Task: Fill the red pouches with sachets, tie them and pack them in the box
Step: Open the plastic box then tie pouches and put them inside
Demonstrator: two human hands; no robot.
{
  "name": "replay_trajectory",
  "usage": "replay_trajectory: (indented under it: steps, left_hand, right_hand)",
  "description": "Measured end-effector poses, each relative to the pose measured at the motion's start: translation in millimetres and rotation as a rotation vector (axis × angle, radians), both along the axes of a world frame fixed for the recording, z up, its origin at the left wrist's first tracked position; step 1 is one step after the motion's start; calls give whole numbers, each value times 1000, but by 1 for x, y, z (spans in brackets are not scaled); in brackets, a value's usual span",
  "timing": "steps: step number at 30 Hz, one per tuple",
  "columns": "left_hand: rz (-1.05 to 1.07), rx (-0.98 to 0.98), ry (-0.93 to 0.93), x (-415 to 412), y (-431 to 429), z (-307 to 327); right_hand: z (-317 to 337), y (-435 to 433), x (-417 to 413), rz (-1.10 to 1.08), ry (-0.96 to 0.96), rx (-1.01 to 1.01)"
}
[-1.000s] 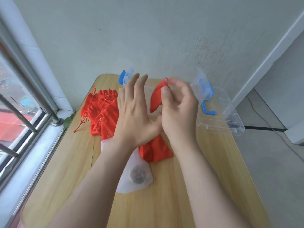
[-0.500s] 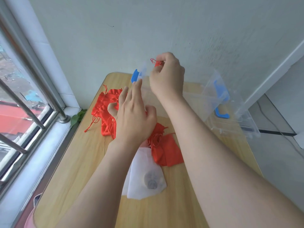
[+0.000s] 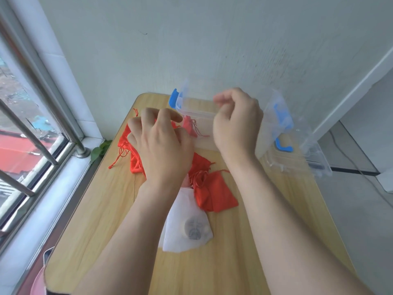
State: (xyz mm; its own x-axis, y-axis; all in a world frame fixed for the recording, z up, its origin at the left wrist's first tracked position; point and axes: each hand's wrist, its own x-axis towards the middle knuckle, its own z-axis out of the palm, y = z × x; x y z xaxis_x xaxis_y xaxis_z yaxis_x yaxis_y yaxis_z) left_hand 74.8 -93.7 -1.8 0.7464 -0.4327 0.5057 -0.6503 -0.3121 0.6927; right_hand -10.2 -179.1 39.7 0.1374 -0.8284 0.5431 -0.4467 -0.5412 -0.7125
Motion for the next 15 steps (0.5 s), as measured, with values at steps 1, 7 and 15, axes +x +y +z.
replay_trajectory:
  steps: [1,7,15]
  left_hand:
    - [-49,-39,-23,-2,1,0]
    - [-389,84,-36,-23,19,-6]
    - [-374,622,105,-57,44,-15]
  right_hand:
    - [-6,6,-11,-20,-9,6]
    - [-39,33,-64,-70,70,326]
    - [-74,61,-91,108,554,546]
